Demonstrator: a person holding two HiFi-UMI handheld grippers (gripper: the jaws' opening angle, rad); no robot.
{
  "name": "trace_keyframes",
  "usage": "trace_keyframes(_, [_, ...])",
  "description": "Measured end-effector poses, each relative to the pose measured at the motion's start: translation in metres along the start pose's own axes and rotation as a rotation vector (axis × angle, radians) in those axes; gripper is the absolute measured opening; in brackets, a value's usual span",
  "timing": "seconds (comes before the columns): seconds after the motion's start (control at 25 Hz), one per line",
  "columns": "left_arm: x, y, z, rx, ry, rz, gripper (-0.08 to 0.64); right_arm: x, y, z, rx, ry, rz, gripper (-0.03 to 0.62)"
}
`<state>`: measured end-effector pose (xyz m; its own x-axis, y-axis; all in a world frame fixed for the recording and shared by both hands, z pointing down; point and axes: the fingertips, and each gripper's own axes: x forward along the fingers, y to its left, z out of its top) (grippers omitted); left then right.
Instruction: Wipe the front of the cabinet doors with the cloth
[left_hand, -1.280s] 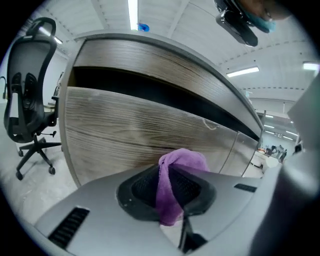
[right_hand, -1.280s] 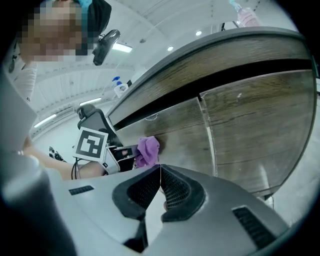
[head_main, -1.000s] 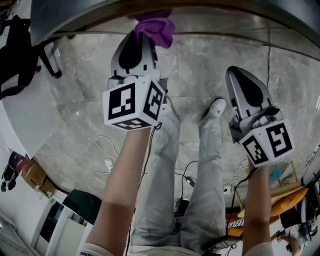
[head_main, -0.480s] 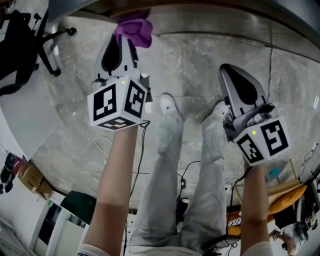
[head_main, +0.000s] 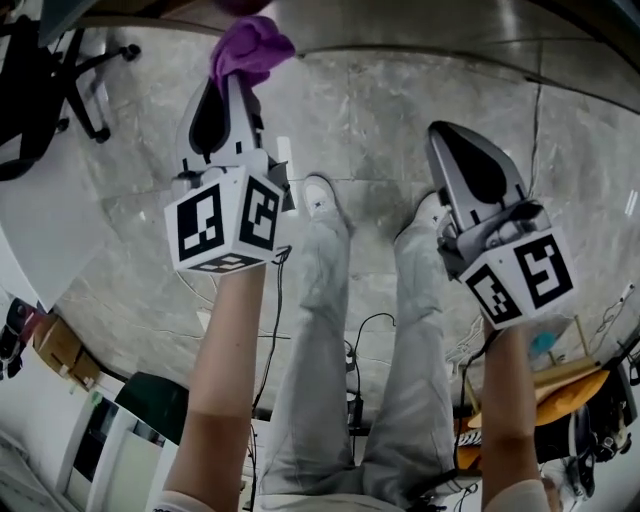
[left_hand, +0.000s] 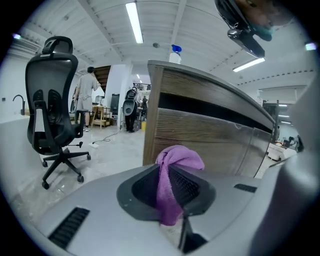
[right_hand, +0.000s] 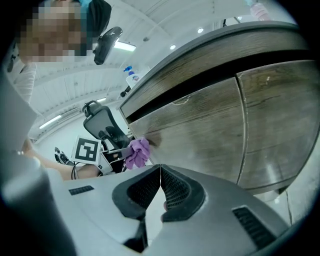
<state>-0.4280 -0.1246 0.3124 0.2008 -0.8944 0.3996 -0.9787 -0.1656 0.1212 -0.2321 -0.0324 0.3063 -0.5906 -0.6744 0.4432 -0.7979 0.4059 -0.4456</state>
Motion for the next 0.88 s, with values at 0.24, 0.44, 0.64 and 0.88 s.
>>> trace_keyframes(0.24, [0.005, -0.098, -0.040, -0.006, 0.037, -0.087, 0.054, -0.046, -0.052, -0.022, 0.006, 0.031, -0.022, 0.028])
trace_keyframes(0.44, [0.020, -0.185, -0.062, 0.010, 0.066, -0.204, 0.052, -0.081, -0.100, -0.035, 0.038, 0.033, -0.068, 0.028])
trace_keyframes(0.64, [0.045, -0.252, -0.068, 0.036, 0.070, -0.284, 0.054, -0.102, -0.138, -0.037, 0.059, 0.031, -0.079, 0.028])
trace_keyframes(0.88, [0.082, -0.279, -0.061, 0.021, 0.037, -0.301, 0.053, -0.102, -0.160, -0.041, 0.058, 0.035, -0.075, 0.028])
